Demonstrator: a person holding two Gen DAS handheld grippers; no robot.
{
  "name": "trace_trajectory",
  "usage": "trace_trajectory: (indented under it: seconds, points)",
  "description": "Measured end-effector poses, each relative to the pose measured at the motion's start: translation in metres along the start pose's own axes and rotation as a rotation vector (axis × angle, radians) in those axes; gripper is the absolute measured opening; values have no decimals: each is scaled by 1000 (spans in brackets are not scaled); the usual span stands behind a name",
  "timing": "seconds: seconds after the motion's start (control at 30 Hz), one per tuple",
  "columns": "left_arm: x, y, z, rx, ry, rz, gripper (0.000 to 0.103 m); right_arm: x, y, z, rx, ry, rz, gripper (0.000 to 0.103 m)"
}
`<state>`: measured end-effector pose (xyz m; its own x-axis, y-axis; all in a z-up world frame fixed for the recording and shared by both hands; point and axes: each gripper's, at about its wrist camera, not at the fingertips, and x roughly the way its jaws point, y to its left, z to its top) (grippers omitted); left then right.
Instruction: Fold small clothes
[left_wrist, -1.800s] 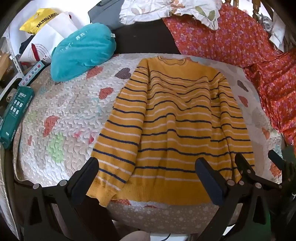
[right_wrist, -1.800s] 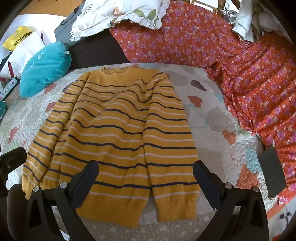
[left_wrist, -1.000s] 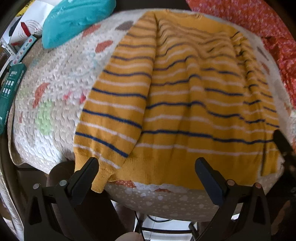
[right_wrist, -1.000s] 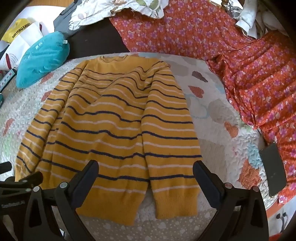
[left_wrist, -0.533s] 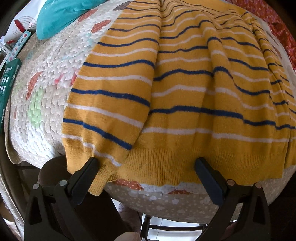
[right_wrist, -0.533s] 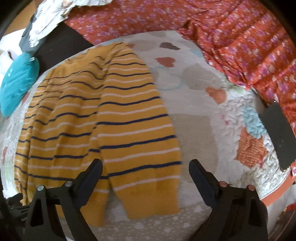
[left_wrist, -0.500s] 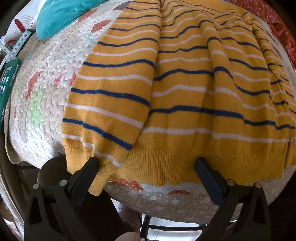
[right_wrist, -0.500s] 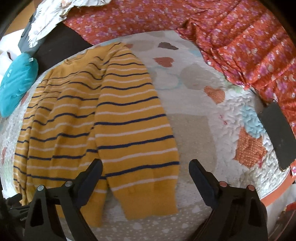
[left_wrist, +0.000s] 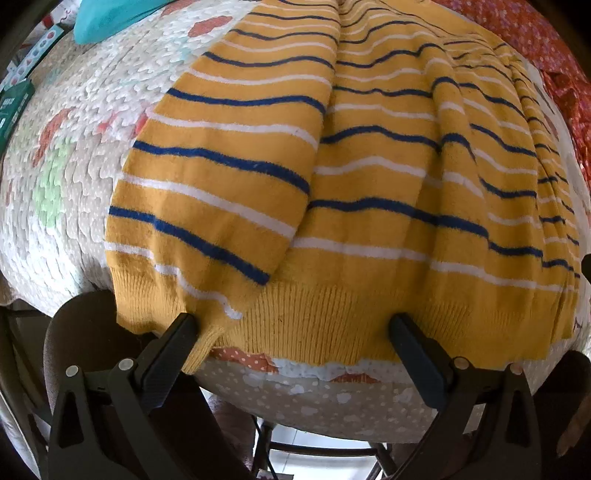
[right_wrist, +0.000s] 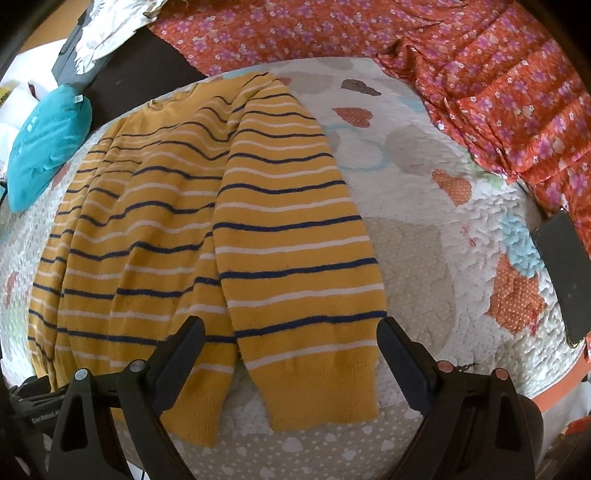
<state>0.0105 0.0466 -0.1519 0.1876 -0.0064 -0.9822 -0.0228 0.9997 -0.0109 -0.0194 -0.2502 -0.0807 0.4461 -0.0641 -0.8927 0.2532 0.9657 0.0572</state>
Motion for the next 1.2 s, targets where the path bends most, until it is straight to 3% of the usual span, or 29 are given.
trace_trajectory:
  seconds: [0.2, 0.67, 0.77, 1.07, 1.2]
  points:
    - [-23, -4, -2, 24, -33, -9, 97, -1, 1, -1, -11, 5, -21, 96]
    - [-109, -9, -3, 58, -249, -24, 97, -19, 10, -1, -51, -44, -56, 96]
    - [-127, -25, -11, 68, -296, -5, 97, -28, 11, -2, -49, -63, -47, 96]
    - [-196, -4, -26, 11, -454, 25, 97, -65, 9, -8, -44, -133, 1, 97]
    - [-212, 9, -29, -5, -484, 16, 97, -72, -12, -9, 48, -114, 80, 97]
